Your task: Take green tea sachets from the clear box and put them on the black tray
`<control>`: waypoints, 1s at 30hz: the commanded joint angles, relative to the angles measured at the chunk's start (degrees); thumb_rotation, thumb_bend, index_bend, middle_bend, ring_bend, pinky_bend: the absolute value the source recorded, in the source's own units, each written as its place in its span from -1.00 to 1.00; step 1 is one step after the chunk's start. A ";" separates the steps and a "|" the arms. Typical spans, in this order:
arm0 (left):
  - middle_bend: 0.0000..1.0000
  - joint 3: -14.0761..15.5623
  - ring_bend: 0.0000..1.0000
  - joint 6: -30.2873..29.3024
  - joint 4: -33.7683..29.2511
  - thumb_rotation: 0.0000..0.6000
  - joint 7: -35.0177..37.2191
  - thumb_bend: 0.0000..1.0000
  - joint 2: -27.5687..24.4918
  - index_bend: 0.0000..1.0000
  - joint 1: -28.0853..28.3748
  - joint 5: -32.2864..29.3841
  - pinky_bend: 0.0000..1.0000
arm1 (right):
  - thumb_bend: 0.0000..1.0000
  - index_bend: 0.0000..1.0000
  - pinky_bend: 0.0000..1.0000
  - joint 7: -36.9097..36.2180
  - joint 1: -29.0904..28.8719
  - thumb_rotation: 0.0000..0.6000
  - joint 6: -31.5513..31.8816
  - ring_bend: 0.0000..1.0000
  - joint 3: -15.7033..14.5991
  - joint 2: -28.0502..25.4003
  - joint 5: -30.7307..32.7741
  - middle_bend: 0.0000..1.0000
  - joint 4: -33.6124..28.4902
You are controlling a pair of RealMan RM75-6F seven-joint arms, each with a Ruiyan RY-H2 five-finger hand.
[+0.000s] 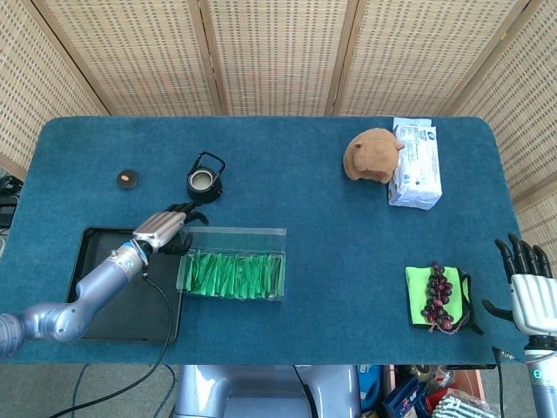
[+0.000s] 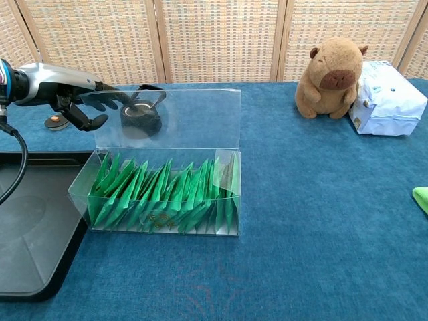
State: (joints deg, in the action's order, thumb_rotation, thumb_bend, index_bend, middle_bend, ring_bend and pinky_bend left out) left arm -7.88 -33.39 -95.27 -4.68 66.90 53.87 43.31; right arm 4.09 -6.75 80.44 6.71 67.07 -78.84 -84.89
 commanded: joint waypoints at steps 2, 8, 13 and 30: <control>-1.00 0.95 -1.00 -1.19 -0.18 1.00 -1.15 0.40 -0.29 -1.00 0.83 -1.74 -1.00 | -1.00 -1.00 -1.00 0.04 -0.12 1.00 -0.43 -1.00 -0.16 -0.18 0.03 -1.00 -0.25; -1.00 0.44 -1.00 -3.43 -0.29 1.00 -0.31 0.40 -0.46 -1.00 0.30 -1.29 -1.00 | -1.00 -1.00 -1.00 0.10 -0.26 1.00 -0.72 -1.00 -0.18 -0.21 0.14 -1.00 -0.32; -1.00 -0.62 -1.00 -6.73 2.31 1.00 1.16 0.36 0.62 -1.00 -1.27 2.70 -1.00 | -1.00 -1.00 -1.00 -0.33 -0.48 1.00 -1.00 -1.00 -0.27 -0.01 -0.11 -1.00 0.14; -1.00 -0.11 -1.00 -10.94 -2.97 1.00 -0.63 -0.18 -1.31 -0.76 -3.50 20.70 -1.00 | -1.00 -1.00 -1.00 0.31 -0.65 1.00 -1.29 -1.00 -0.10 0.30 0.63 -1.00 0.49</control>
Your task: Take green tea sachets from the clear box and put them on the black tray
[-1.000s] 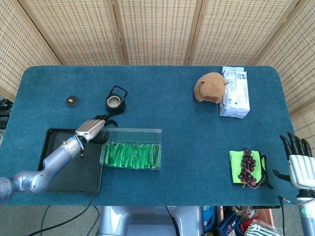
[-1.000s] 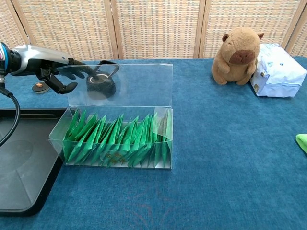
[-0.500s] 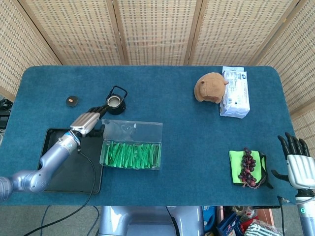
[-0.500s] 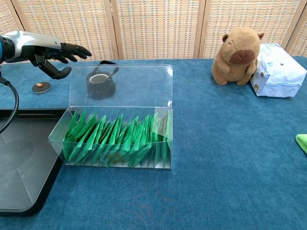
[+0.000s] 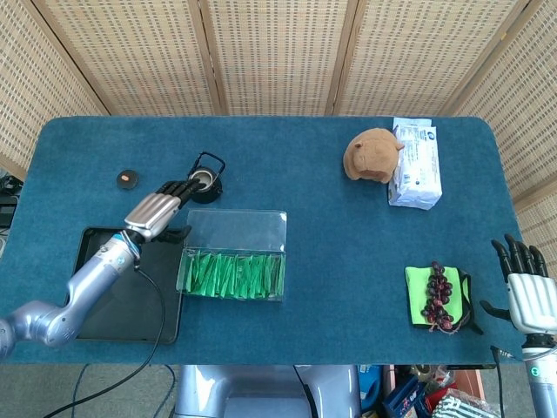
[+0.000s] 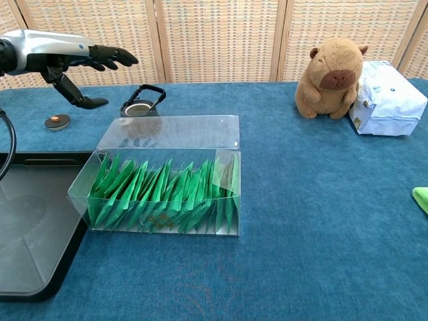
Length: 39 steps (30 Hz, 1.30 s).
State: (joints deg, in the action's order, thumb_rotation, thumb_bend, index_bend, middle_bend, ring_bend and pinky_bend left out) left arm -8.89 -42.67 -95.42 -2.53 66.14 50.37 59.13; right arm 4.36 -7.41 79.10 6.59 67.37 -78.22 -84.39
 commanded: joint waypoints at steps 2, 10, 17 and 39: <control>-1.00 1.22 -1.00 -2.64 -3.09 1.00 -3.29 -0.18 0.01 -0.53 -0.19 7.52 -1.00 | -1.00 -1.00 -1.00 0.05 0.01 1.00 0.07 -1.00 0.07 -0.01 0.09 -1.00 -0.06; -1.00 3.18 -1.00 -6.80 0.07 1.00 -2.22 -0.18 4.82 -0.13 -0.66 20.73 -1.00 | -1.00 -1.00 -1.00 0.03 0.16 1.00 0.02 -1.00 0.41 -0.13 1.05 -1.00 0.00; -1.00 4.39 -1.00 -6.15 3.50 1.00 -2.99 -0.18 8.14 -0.12 0.79 25.44 -1.00 | -1.00 -1.00 -1.00 -0.08 0.17 1.00 -0.19 -1.00 0.74 -0.21 1.83 -1.00 0.18; -1.00 6.83 -1.00 -2.83 11.90 1.00 -6.06 -0.18 14.55 -0.12 2.40 26.81 -1.00 | -1.00 -1.00 -1.00 -1.15 0.22 1.00 -1.22 -1.00 1.21 -0.57 3.48 -1.00 0.82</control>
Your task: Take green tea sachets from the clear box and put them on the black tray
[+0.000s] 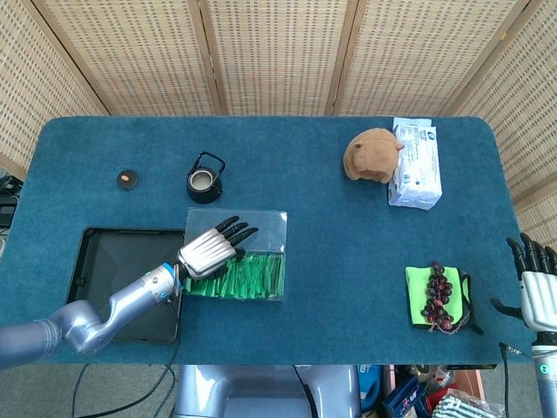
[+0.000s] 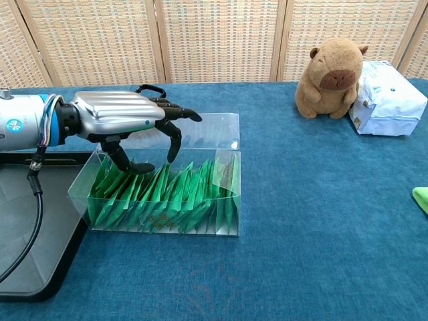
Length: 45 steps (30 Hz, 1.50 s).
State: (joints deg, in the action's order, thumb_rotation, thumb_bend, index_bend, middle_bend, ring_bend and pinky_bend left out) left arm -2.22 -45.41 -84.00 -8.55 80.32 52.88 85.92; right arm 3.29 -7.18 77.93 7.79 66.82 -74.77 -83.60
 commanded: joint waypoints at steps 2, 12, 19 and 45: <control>-1.00 0.24 -1.00 -0.26 0.96 1.00 -0.05 -0.18 0.75 -0.12 -0.16 0.17 -1.00 | -1.00 -1.00 -1.00 -0.10 -0.02 1.00 -0.08 -1.00 0.02 -0.02 0.05 -1.00 0.06; -1.00 0.39 -1.00 -1.26 3.61 1.00 -0.90 -0.18 3.01 -0.12 -0.09 1.16 -1.00 | -1.00 -1.00 -1.00 -0.13 -0.09 1.00 -0.33 -1.00 0.04 0.00 0.23 -1.00 0.15; -1.00 0.78 -1.00 -0.83 4.31 1.00 -1.06 -0.18 3.62 -0.12 -0.16 0.94 -1.00 | -1.00 -1.00 -1.00 -0.35 -0.18 1.00 -0.68 -1.00 0.03 0.01 0.36 -1.00 0.31; -1.00 1.37 -1.00 -0.13 5.77 1.00 -0.23 -0.17 4.85 0.33 -0.30 0.50 -1.00 | -1.00 -1.00 -1.00 -0.84 -0.44 1.00 -1.53 -1.00 0.02 0.10 0.78 -1.00 0.86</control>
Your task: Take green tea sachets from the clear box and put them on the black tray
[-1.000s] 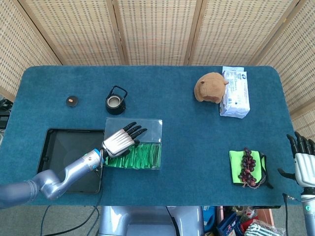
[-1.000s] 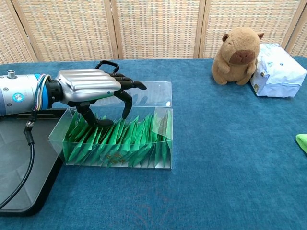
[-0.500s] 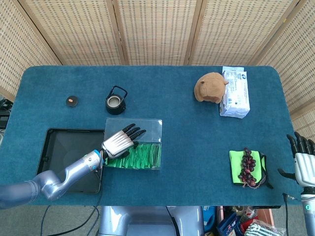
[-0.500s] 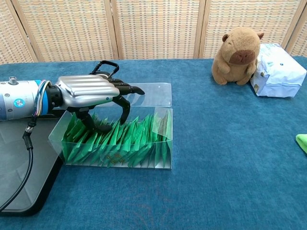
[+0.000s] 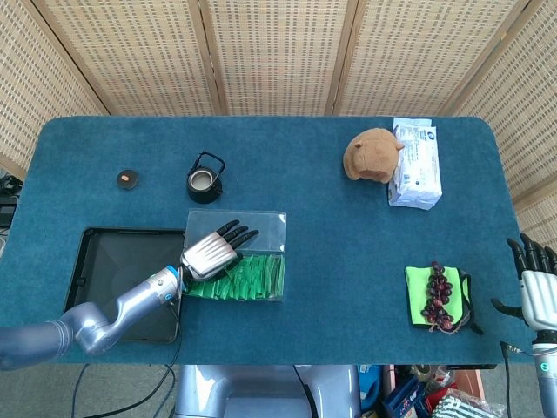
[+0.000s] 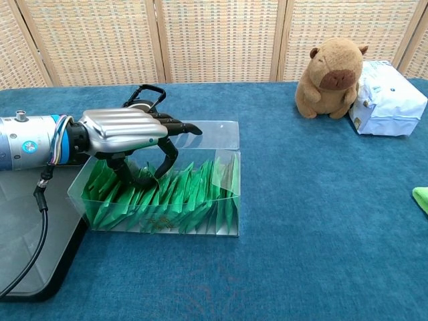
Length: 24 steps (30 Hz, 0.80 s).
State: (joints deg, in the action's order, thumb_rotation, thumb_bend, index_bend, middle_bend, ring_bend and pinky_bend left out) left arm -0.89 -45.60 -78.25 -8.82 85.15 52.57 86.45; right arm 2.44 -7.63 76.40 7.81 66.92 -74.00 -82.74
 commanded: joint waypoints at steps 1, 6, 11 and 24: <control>-1.00 0.03 -1.00 0.05 0.05 1.00 0.09 -0.17 0.06 0.33 0.00 -0.05 -1.00 | -1.00 -1.00 -1.00 0.02 -0.01 1.00 -0.01 -1.00 0.00 0.02 0.01 -1.00 -0.02; -1.00 -0.01 -1.00 -0.12 0.12 1.00 0.52 -0.17 0.22 0.36 -0.05 -0.04 -1.00 | -1.00 -1.00 -1.00 0.06 -0.02 1.00 -0.06 -1.00 -0.02 0.02 0.04 -1.00 -0.02; -1.00 -0.26 -1.00 -0.50 -0.29 1.00 1.35 -0.17 -0.04 0.36 -0.06 0.07 -1.00 | -1.00 -1.00 -1.00 0.00 -0.04 1.00 -0.09 -1.00 -0.01 -0.04 0.04 -1.00 -0.08; -1.00 -2.45 -1.00 -3.80 -8.18 1.00 3.41 -0.17 -5.90 0.38 -0.23 0.82 -1.00 | -1.00 -1.00 -1.00 0.19 -0.02 1.00 0.11 -1.00 -0.14 -0.02 -0.23 -1.00 -0.20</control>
State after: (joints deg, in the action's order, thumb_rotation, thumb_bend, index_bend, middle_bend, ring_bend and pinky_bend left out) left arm -2.98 -48.95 -85.51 -5.40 80.11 52.39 87.18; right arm 2.62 -7.64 76.50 7.68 66.89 -74.21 -82.92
